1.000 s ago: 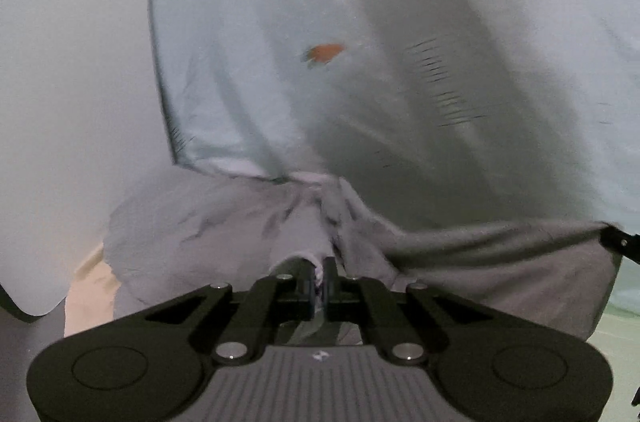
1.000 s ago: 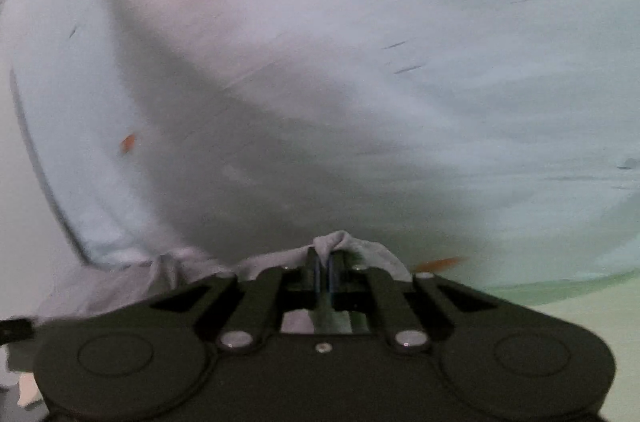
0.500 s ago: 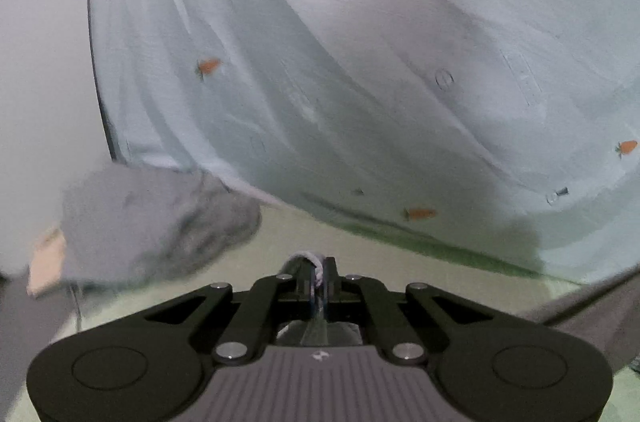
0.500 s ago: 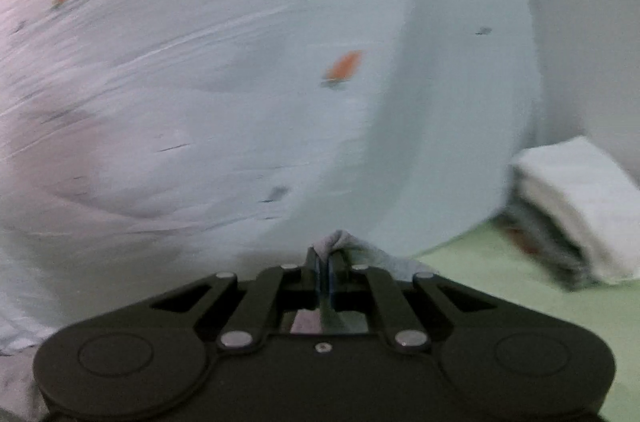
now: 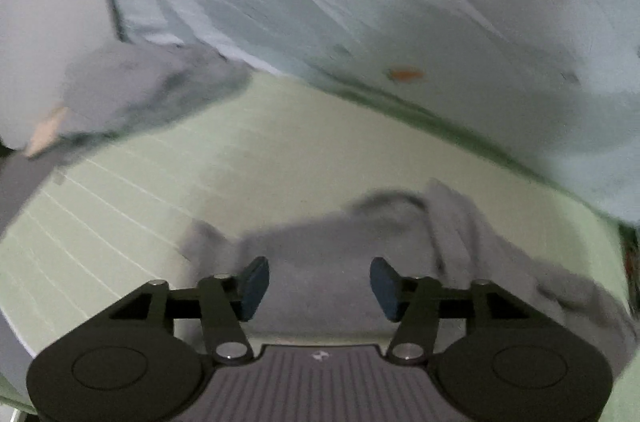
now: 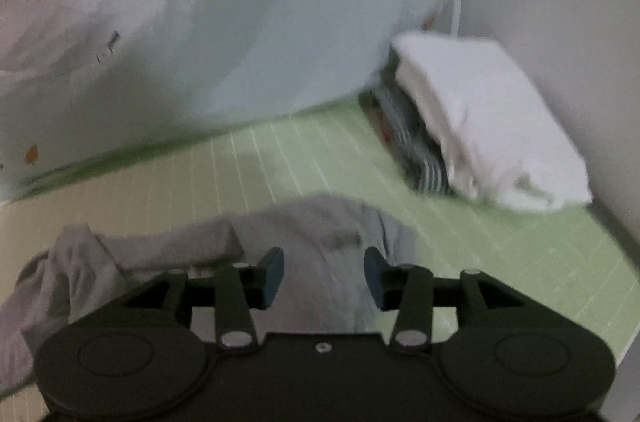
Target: Fold clothes
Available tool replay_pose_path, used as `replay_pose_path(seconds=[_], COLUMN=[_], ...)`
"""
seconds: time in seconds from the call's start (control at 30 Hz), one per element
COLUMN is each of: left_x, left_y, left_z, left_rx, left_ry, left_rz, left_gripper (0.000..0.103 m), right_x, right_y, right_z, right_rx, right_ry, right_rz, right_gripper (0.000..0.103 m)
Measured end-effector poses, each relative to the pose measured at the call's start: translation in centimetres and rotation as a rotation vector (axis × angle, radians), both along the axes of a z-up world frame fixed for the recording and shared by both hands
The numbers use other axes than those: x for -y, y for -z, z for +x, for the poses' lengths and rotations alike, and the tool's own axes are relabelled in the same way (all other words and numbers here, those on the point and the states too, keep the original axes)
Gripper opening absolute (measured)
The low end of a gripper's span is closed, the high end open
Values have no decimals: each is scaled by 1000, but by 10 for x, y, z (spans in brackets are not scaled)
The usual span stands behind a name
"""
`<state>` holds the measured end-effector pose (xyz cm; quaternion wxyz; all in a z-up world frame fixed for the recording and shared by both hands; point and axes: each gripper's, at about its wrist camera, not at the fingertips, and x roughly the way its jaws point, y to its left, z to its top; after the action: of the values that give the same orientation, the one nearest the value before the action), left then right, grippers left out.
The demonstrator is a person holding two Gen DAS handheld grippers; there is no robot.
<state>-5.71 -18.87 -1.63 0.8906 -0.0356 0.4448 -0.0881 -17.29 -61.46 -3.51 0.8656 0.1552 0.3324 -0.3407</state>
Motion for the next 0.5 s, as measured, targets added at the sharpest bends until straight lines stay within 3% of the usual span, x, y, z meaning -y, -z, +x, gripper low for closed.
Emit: replay_pose_path(seconds=[0.17,0.33,0.5], left_x=[58,100,136], left_y=[21,35,49], left_z=[3,21,47], left_rx=[-85,-99,-105], left_ry=[131,201,275], left_rz=[16,46,68], left_gripper=[66,67,84], right_x=[17,33,57], right_y=[17,25,32], right_z=[-5,5,24], right_rx=[-18,-31,-25], right_ry=[-51,-43,7], right_rz=[49,50,52], right_gripper=[64,66,74])
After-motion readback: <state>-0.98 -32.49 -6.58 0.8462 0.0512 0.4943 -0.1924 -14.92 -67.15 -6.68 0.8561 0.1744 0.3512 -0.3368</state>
